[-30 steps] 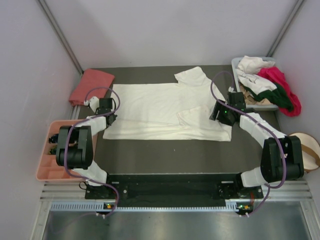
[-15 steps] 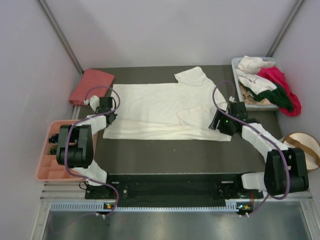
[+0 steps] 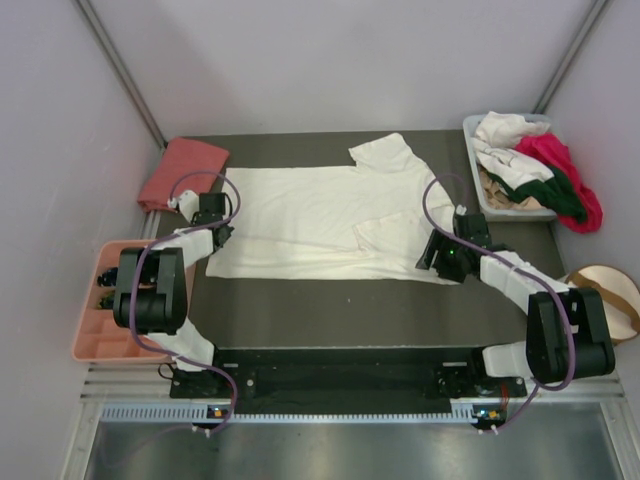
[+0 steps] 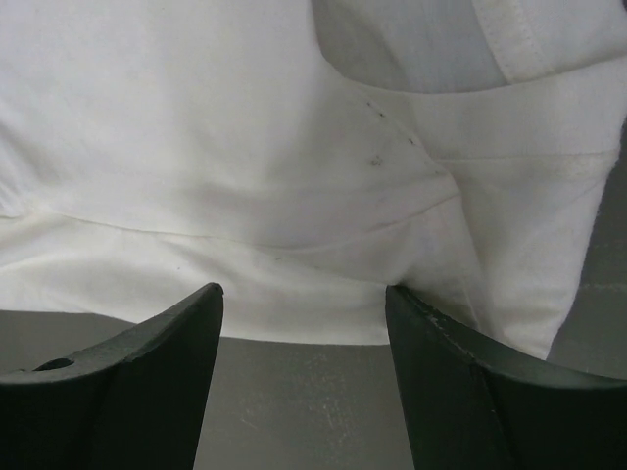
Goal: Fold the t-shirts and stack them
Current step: Grap the side of the flattened tshirt furthest away from the robot with both arms
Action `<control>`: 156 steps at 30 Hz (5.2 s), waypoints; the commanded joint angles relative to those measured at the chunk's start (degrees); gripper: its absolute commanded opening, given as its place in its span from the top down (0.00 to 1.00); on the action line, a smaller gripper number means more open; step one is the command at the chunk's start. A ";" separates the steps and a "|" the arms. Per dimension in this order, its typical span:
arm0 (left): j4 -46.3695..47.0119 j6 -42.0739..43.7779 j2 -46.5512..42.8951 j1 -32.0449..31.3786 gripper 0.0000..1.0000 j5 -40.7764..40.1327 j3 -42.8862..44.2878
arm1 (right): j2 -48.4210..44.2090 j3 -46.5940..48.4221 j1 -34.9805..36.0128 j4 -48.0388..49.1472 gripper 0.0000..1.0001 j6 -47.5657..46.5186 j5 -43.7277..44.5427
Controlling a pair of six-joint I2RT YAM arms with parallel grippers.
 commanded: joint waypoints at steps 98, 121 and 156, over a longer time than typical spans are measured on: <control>-3.50 -3.32 -12.63 -5.14 0.06 -1.23 -3.44 | -6.80 3.43 -0.08 -12.52 0.33 1.64 18.47; -3.85 -2.97 -12.63 -5.14 0.06 -2.02 -3.44 | 0.59 4.75 0.01 -10.49 0.56 1.55 16.97; -4.99 -3.14 -13.16 -5.14 0.05 -3.34 -3.44 | -13.38 4.40 -0.52 -26.31 1.00 8.75 24.18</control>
